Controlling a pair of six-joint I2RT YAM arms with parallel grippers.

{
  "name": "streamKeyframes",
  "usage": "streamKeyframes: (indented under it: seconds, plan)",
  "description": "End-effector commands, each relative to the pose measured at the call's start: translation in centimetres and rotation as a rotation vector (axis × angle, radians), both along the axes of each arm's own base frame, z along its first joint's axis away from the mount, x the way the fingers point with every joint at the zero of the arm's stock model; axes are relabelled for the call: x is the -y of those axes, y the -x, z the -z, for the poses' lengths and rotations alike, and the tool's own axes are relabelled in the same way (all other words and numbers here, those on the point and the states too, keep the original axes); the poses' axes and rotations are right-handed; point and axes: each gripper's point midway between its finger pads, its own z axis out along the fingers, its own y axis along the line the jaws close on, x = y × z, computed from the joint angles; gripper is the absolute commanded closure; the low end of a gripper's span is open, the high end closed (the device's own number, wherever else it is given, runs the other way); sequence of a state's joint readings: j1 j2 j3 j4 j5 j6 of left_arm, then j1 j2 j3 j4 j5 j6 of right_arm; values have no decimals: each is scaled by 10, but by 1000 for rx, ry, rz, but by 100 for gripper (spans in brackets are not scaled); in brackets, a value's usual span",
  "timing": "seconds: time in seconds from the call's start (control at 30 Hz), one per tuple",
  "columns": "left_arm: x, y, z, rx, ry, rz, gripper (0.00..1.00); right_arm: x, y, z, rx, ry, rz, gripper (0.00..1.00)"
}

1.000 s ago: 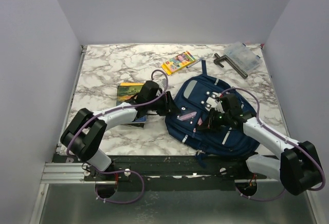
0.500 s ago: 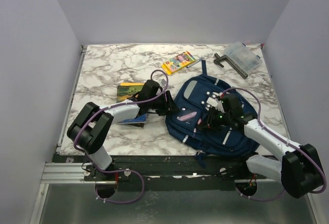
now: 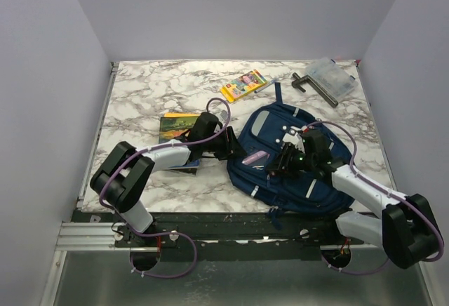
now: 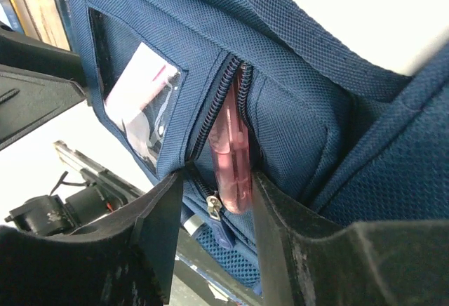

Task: Pack the student bag
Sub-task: Place the stationery in the student bag.

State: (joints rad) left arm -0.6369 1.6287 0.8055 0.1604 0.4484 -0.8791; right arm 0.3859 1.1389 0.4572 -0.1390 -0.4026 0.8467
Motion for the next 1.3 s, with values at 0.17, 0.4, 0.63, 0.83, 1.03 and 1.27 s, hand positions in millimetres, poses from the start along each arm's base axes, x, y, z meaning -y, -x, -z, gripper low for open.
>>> streamKeyframes:
  seconds: [0.17, 0.4, 0.63, 0.83, 1.03, 1.27]
  plan:
    - [8, 20, -4, -33, 28, 61, 55, 23, 1, -3, 37, 122, 39, 54]
    - [8, 23, -3, -43, 31, 70, 55, 3, -15, -1, 78, 8, 30, 85]
    - [7, 26, -3, -52, 38, 71, 56, -23, -14, -24, 74, -198, 12, 81]
    - [8, 28, -6, -47, 45, 79, 56, 21, 1, -3, 23, 98, 61, 62]
    - [10, 27, -7, -50, 50, 84, 56, 30, -3, 4, 31, 123, 135, 88]
    - [9, 29, -4, -67, 50, 82, 56, -4, -32, -1, 94, -34, 76, 99]
